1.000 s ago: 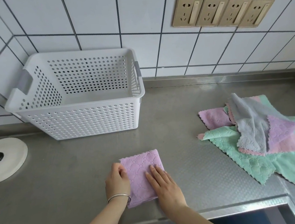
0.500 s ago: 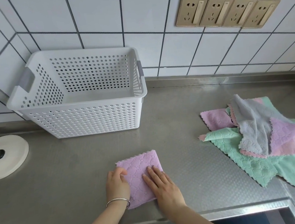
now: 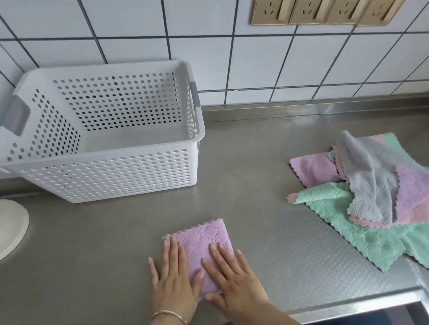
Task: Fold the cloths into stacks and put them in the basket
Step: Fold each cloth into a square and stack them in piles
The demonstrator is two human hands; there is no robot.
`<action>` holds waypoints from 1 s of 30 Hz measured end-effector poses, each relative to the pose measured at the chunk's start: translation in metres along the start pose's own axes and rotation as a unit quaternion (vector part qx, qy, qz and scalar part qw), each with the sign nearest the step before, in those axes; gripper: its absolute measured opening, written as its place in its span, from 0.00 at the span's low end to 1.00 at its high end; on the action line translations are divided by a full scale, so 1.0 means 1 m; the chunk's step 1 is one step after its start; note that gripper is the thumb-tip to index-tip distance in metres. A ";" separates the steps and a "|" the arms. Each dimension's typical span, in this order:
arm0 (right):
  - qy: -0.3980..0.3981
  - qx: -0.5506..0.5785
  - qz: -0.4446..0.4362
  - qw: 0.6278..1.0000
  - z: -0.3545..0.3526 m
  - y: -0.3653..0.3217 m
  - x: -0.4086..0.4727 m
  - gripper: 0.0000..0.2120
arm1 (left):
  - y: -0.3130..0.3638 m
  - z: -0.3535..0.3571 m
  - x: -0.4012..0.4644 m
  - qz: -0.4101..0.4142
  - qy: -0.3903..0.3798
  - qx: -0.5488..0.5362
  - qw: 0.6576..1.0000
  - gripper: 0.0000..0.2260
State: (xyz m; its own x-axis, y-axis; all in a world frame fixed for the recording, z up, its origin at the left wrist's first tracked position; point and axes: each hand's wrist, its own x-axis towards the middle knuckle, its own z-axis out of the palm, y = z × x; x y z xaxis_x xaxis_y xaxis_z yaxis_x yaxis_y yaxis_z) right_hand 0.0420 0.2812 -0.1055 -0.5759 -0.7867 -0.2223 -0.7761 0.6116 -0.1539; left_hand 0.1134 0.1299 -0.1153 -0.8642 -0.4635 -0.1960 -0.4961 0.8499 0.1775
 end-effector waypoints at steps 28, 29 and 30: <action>0.024 0.020 0.087 0.996 -0.069 0.188 0.193 0.30 | 0.117 -0.042 0.276 0.026 0.009 0.037 0.999 0.36; 0.013 0.025 0.071 0.997 -0.072 0.188 0.198 0.30 | 0.114 -0.043 0.280 0.020 0.008 0.039 0.999 0.37; -0.022 0.042 0.070 0.996 -0.076 0.189 0.200 0.31 | 0.114 -0.044 0.283 0.019 0.003 0.042 0.999 0.37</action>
State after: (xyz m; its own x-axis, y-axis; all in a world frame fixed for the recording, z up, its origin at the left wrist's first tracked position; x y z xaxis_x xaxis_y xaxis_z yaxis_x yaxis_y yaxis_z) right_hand -0.2392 0.2333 -0.1055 -0.6636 -0.6903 -0.2882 -0.6643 0.7210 -0.1974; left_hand -0.1918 0.0848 -0.1082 -0.8825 -0.4323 -0.1851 -0.4548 0.8847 0.1021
